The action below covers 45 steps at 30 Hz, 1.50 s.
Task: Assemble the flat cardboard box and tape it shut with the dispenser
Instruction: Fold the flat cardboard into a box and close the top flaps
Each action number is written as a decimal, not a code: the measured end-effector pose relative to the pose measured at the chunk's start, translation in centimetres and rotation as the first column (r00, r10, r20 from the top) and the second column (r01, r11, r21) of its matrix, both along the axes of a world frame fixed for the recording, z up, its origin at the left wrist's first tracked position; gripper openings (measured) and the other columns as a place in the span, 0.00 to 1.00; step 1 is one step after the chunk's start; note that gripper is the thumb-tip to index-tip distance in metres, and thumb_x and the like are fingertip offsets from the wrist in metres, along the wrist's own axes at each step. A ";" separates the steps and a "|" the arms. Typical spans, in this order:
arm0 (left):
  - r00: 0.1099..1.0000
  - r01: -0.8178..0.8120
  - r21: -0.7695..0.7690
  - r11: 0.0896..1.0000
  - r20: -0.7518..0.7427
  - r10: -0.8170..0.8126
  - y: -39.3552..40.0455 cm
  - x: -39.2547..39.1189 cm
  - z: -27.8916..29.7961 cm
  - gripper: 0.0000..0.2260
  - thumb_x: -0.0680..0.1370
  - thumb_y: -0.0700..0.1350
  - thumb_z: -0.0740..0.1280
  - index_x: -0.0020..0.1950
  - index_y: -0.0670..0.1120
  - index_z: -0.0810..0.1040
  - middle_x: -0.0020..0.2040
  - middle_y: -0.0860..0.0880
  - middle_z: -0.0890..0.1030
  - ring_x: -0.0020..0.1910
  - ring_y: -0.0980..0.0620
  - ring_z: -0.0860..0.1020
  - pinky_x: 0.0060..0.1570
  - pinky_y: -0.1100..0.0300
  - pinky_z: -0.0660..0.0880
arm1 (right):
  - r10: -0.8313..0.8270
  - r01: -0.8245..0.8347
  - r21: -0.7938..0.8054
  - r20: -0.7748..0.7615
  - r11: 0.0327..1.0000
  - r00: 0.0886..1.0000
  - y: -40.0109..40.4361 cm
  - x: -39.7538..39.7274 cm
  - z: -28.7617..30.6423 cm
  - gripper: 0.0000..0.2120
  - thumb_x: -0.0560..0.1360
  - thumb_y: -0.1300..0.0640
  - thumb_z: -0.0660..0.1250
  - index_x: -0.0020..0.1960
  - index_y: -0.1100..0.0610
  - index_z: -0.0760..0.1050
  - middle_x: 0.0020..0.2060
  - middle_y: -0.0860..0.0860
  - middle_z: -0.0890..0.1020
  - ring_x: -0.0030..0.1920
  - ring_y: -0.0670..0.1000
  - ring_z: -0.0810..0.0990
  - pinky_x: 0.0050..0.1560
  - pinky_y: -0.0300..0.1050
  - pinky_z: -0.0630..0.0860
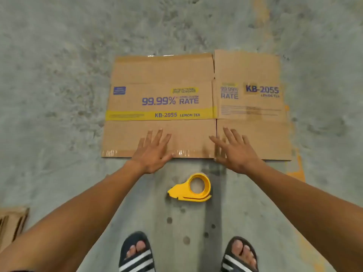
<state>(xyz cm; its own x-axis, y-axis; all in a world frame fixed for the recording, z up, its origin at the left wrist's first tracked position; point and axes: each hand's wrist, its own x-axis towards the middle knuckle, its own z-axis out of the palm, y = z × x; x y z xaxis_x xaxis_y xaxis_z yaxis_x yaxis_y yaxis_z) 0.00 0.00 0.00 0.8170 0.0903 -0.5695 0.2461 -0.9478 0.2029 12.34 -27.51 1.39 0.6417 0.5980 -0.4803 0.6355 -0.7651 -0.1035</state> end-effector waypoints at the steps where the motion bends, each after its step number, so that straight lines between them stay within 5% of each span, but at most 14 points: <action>1: 0.998 0.059 0.045 0.997 0.002 -0.059 0.4 -0.1 -1.5 0.36 0.75 0.70 0.45 0.80 0.57 0.41 0.81 0.48 0.41 0.78 0.37 0.40 0.74 0.39 0.47 | 0.071 -0.070 -0.030 0.033 0.997 0.997 -0.1 0.2 -1.4 0.39 0.75 0.36 0.62 0.78 0.37 0.44 0.80 0.57 0.44 0.78 0.61 0.43 0.73 0.64 0.51; 4: 0.966 0.253 0.188 0.949 0.003 -0.258 2.1 0.3 -5.6 0.40 0.70 0.74 0.43 0.77 0.60 0.35 0.80 0.48 0.35 0.78 0.36 0.37 0.74 0.37 0.47 | 0.221 -0.210 -0.095 0.132 0.973 0.966 0.1 1.4 -4.7 0.49 0.69 0.32 0.67 0.77 0.36 0.38 0.79 0.56 0.36 0.77 0.64 0.37 0.71 0.71 0.47; 7: 0.922 0.368 0.256 0.894 0.026 -0.387 3.7 0.7 -8.0 0.42 0.73 0.72 0.55 0.75 0.62 0.30 0.77 0.50 0.30 0.77 0.36 0.37 0.74 0.38 0.48 | 0.301 -0.275 -0.161 0.164 0.948 0.940 0.3 2.5 -6.6 0.54 0.66 0.32 0.69 0.76 0.35 0.33 0.78 0.56 0.33 0.76 0.67 0.37 0.67 0.73 0.54; 14: 0.881 0.449 0.305 0.840 0.003 -0.473 4.1 1.6 -7.4 0.37 0.78 0.66 0.54 0.77 0.59 0.33 0.80 0.47 0.36 0.78 0.36 0.42 0.74 0.42 0.52 | 0.448 -0.404 -0.265 0.130 0.875 0.885 0.9 2.3 -6.9 0.42 0.76 0.46 0.64 0.78 0.41 0.39 0.79 0.61 0.44 0.74 0.72 0.52 0.57 0.62 0.76; 22: 0.917 0.199 0.280 0.939 0.286 -0.279 5.4 2.2 -4.6 0.25 0.82 0.57 0.48 0.79 0.59 0.47 0.81 0.52 0.50 0.79 0.44 0.51 0.73 0.46 0.55 | 0.510 -0.451 -0.246 0.302 0.858 0.805 2.0 3.4 -2.6 0.37 0.79 0.64 0.59 0.78 0.52 0.39 0.77 0.65 0.53 0.67 0.69 0.65 0.46 0.57 0.79; 24: 0.853 0.073 0.325 0.943 0.469 -0.228 5.8 2.1 -4.1 0.27 0.80 0.60 0.46 0.79 0.58 0.53 0.81 0.49 0.55 0.79 0.41 0.52 0.74 0.39 0.49 | 0.501 -0.451 -0.218 0.376 0.865 0.779 2.2 4.1 -1.3 0.39 0.75 0.65 0.65 0.76 0.54 0.43 0.73 0.68 0.63 0.60 0.70 0.73 0.37 0.57 0.81; 26: 0.748 -0.203 0.250 0.947 0.663 -0.015 5.9 2.0 -3.4 0.32 0.78 0.66 0.50 0.80 0.56 0.49 0.81 0.47 0.48 0.79 0.41 0.44 0.72 0.38 0.33 | 0.465 -0.411 -0.219 0.424 0.885 0.777 2.9 5.2 0.5 0.39 0.72 0.64 0.69 0.74 0.54 0.48 0.69 0.66 0.71 0.52 0.69 0.78 0.29 0.57 0.80; 27: 0.657 -0.373 0.114 0.921 0.734 0.175 5.7 2.1 -2.9 0.38 0.76 0.69 0.54 0.80 0.55 0.44 0.81 0.47 0.41 0.79 0.41 0.39 0.69 0.41 0.26 | 0.445 -0.401 -0.195 0.446 0.895 0.777 3.4 5.5 1.5 0.36 0.74 0.62 0.66 0.74 0.52 0.48 0.70 0.63 0.70 0.53 0.67 0.78 0.32 0.57 0.80; 29: 0.378 -0.621 -0.278 0.733 0.713 0.590 4.9 3.0 -1.2 0.49 0.70 0.71 0.62 0.79 0.54 0.37 0.79 0.45 0.32 0.78 0.42 0.35 0.70 0.44 0.29 | 0.376 -0.361 -0.132 0.503 0.923 0.778 4.6 6.3 4.0 0.30 0.79 0.57 0.58 0.76 0.50 0.48 0.74 0.57 0.65 0.59 0.63 0.75 0.42 0.56 0.78; 32: 0.021 -0.594 -0.770 0.233 0.274 0.961 4.3 6.0 1.8 0.59 0.65 0.68 0.72 0.77 0.55 0.31 0.78 0.46 0.30 0.79 0.44 0.38 0.75 0.44 0.46 | 0.292 -0.325 -0.039 0.546 0.945 0.785 6.3 7.2 7.8 0.27 0.79 0.54 0.55 0.76 0.47 0.53 0.71 0.52 0.70 0.58 0.60 0.77 0.44 0.51 0.77; 35: 0.012 -0.311 -0.937 -0.158 -0.170 0.985 5.0 9.1 4.9 0.58 0.66 0.67 0.73 0.75 0.59 0.29 0.81 0.50 0.41 0.79 0.48 0.53 0.73 0.42 0.59 | 0.251 -0.327 0.011 0.618 0.945 0.745 8.0 8.4 11.6 0.25 0.77 0.54 0.57 0.73 0.47 0.59 0.64 0.50 0.78 0.53 0.59 0.81 0.41 0.49 0.78; 37: 0.044 -0.163 -0.962 -0.221 -0.230 0.972 5.4 10.7 7.3 0.49 0.73 0.61 0.70 0.76 0.61 0.33 0.80 0.55 0.48 0.75 0.48 0.61 0.66 0.41 0.69 | 0.238 -0.334 0.036 0.629 0.942 0.740 8.9 8.8 14.1 0.23 0.77 0.53 0.57 0.72 0.47 0.60 0.61 0.50 0.81 0.50 0.60 0.82 0.38 0.49 0.76; 42: 0.075 -0.040 -0.996 -0.083 -0.086 0.993 7.9 14.4 12.8 0.37 0.79 0.51 0.65 0.78 0.62 0.42 0.79 0.47 0.59 0.71 0.44 0.69 0.48 0.52 0.77 | 0.203 -0.323 0.073 0.642 0.944 0.739 9.7 9.7 20.0 0.22 0.79 0.50 0.56 0.72 0.45 0.61 0.58 0.50 0.83 0.52 0.60 0.82 0.40 0.48 0.69; 45: 0.083 -0.037 -0.997 -0.066 -0.068 0.994 9.7 16.3 16.6 0.40 0.77 0.57 0.66 0.77 0.63 0.39 0.80 0.51 0.56 0.73 0.42 0.66 0.56 0.46 0.75 | 0.145 -0.306 0.132 0.665 0.943 0.733 9.8 10.8 23.7 0.21 0.79 0.50 0.57 0.71 0.44 0.63 0.55 0.51 0.84 0.51 0.59 0.82 0.43 0.48 0.75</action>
